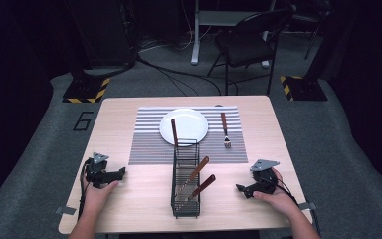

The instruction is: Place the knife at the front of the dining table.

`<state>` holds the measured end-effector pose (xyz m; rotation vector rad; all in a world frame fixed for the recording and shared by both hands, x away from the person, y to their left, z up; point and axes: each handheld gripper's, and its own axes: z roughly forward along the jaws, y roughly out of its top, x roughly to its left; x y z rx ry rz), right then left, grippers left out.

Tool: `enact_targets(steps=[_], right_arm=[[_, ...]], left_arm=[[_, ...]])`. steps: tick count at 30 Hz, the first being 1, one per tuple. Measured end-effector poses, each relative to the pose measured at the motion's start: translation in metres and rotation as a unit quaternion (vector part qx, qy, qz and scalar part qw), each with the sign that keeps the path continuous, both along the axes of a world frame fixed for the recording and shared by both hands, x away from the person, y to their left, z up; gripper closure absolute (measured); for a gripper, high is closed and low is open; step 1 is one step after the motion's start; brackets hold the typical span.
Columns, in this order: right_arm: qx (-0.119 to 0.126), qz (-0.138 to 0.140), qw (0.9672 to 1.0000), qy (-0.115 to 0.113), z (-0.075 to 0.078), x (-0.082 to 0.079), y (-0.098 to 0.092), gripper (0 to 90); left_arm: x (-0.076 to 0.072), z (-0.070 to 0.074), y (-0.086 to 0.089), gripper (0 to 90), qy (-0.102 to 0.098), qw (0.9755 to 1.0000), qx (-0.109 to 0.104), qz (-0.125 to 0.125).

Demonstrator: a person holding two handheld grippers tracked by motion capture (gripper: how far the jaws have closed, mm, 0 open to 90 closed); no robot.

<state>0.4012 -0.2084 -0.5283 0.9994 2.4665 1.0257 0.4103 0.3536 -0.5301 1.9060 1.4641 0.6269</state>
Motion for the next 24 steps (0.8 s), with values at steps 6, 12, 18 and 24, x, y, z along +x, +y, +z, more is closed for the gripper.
enact_targets(steps=[6, 12, 18, 24], right_arm=[[0.000, 0.000, 1.0000, 0.000, 0.0000, 0.0000, 0.0000, 0.0], [0.000, 0.001, 1.0000, 0.000, 0.0001, 0.0002, 0.0000, 0.0], [0.000, 0.001, 1.0000, 0.000, 0.0001, 0.0001, 0.0000, 0.0], [0.000, 0.001, 1.0000, 0.000, 0.0001, 0.0001, -0.0001, 0.0]], left_arm=[[-0.0012, 0.0004, -0.0028, 8.4, 0.002, 1.0000, -0.001, -0.002], [-0.0014, 0.0008, -0.0043, 13.0, -0.006, 0.9999, -0.001, -0.008], [-0.0022, 0.0023, -0.0067, 15.5, 0.000, 0.9999, 0.000, -0.010], [-0.0025, 0.0052, -0.0068, 20.7, 0.010, 0.9999, 0.001, -0.008]])
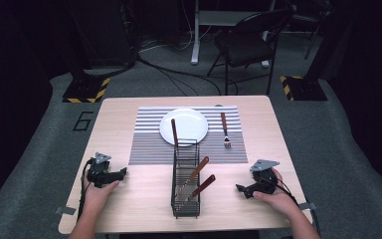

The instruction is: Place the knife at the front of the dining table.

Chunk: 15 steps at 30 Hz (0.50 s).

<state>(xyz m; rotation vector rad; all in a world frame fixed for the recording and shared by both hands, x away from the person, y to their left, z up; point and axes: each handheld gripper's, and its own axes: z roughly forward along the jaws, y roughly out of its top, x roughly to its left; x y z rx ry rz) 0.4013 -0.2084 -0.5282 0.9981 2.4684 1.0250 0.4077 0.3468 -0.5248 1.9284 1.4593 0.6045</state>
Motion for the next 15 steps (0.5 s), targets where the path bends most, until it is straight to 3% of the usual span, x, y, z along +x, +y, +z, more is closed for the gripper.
enact_targets(steps=[3, 5, 9, 15], right_arm=[[0.000, 0.000, 1.0000, 0.000, 0.000, 0.000, 0.000, 0.0], [0.000, 0.000, 1.0000, 0.000, 0.000, 0.000, 0.000, 0.0], [0.000, 0.000, 1.0000, 0.000, 0.000, 0.000, 0.000, 0.0], [0.000, 0.000, 1.0000, 0.000, 0.000, 0.000, 0.000, 0.0]], left_arm=[[0.001, 0.002, 0.002, 21.3, 0.006, 0.9999, -0.011, -0.006], [0.001, 0.004, 0.003, 22.6, 0.016, 0.9991, -0.038, -0.004], [0.000, 0.010, 0.004, 29.3, 0.026, 0.9989, -0.039, -0.004], [-0.003, 0.031, -0.003, 35.8, 0.001, 0.9990, -0.044, -0.008]])
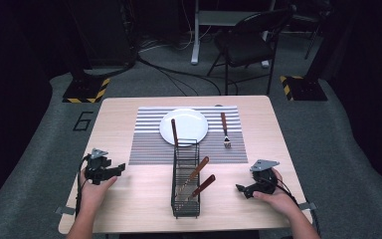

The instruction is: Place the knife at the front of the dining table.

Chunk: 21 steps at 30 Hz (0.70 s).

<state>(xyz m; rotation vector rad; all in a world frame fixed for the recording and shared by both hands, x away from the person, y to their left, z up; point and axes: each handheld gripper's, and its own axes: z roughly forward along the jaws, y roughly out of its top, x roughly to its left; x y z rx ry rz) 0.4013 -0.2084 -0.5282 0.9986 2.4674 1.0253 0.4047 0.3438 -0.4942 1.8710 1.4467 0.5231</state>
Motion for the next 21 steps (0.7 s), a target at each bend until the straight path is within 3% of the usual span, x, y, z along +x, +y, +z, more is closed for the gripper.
enact_targets(steps=[3, 6, 21], right_arm=[[0.000, 0.000, 1.0000, 0.000, 0.000, 0.000, 0.000, 0.0], [0.000, 0.000, 1.0000, 0.000, 0.000, 0.000, 0.000, 0.0], [0.000, -0.001, 1.0000, -0.001, 0.000, 0.000, 0.000, 0.0]], left_arm=[[-0.003, 0.015, -0.007, 37.7, -0.016, 0.9998, -0.009, -0.009], [-0.004, 0.024, -0.014, 38.6, -0.013, 0.9996, -0.019, -0.017], [-0.008, 0.044, -0.040, 40.8, -0.015, 0.9984, -0.028, -0.047]])
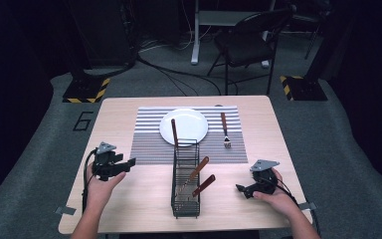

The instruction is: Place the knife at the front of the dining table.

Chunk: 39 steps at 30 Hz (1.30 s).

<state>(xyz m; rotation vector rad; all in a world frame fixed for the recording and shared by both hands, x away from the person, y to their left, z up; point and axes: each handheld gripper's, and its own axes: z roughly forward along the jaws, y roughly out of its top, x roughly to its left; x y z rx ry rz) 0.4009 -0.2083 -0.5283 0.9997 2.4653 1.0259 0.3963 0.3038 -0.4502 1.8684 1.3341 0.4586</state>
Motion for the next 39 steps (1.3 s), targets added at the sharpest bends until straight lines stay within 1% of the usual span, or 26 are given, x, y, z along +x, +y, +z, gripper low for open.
enact_targets(steps=[4, 5, 11, 12, 14, 17, 19, 22, 27, 29, 30, 34, 39], right_arm=[[0.000, 0.000, 1.0000, 0.000, 0.000, 0.000, 0.000, 0.0], [0.000, 0.000, 1.0000, 0.000, 0.000, 0.000, 0.000, 0.0], [-0.001, 0.000, 1.0000, 0.000, 0.000, 0.000, 0.000, 0.0], [-0.001, 0.000, 1.0000, 0.000, 0.000, 0.000, 0.000, 0.0], [-0.001, 0.000, 1.0000, 0.000, 0.000, 0.000, 0.000, 0.0], [-0.001, 0.000, 1.0000, 0.000, 0.000, 0.000, 0.000, 0.0], [0.000, 0.000, 1.0000, 0.000, 0.000, 0.000, 0.000, 0.0], [-0.001, 0.000, 1.0000, 0.000, 0.000, 0.000, 0.000, 0.0], [0.000, 0.000, 1.0000, 0.000, 0.000, 0.000, 0.000, 0.0], [-0.001, 0.000, 1.0000, 0.000, 0.000, 0.000, 0.000, 0.0], [0.000, 0.000, 1.0000, 0.000, 0.000, 0.000, 0.000, 0.0], [0.000, 0.000, 1.0000, 0.000, 0.000, 0.000, 0.000, 0.0], [0.000, 0.000, 1.0000, 0.001, 0.000, 0.000, 0.000, 0.0]], left_arm=[[0.000, 0.005, -0.008, 43.0, -0.003, 0.9999, 0.000, -0.012], [0.000, 0.005, -0.008, 43.3, -0.003, 0.9999, 0.000, -0.012], [-0.001, 0.010, -0.023, 45.3, -0.003, 0.9995, -0.001, -0.031], [-0.001, 0.010, -0.023, 45.4, -0.003, 0.9995, -0.001, -0.031], [0.000, 0.014, -0.030, 46.3, -0.006, 0.9991, -0.002, -0.041], [0.000, 0.019, -0.037, 46.9, -0.011, 0.9988, -0.007, -0.048], [0.001, 0.022, -0.042, 47.4, -0.012, 0.9984, -0.008, -0.055], [0.003, 0.026, -0.048, 47.4, -0.014, 0.9976, 0.000, -0.067], [0.007, 0.032, -0.057, 47.8, -0.019, 0.9970, -0.004, -0.075], [0.009, 0.035, -0.061, 47.8, -0.021, 0.9965, -0.003, -0.081], [0.011, 0.038, -0.065, 47.8, -0.022, 0.9961, -0.009, -0.085], [0.013, 0.045, -0.073, 47.8, -0.028, 0.9946, -0.008, -0.100], [0.016, 0.050, -0.081, 47.8, -0.030, 0.9938, -0.013, -0.106]])
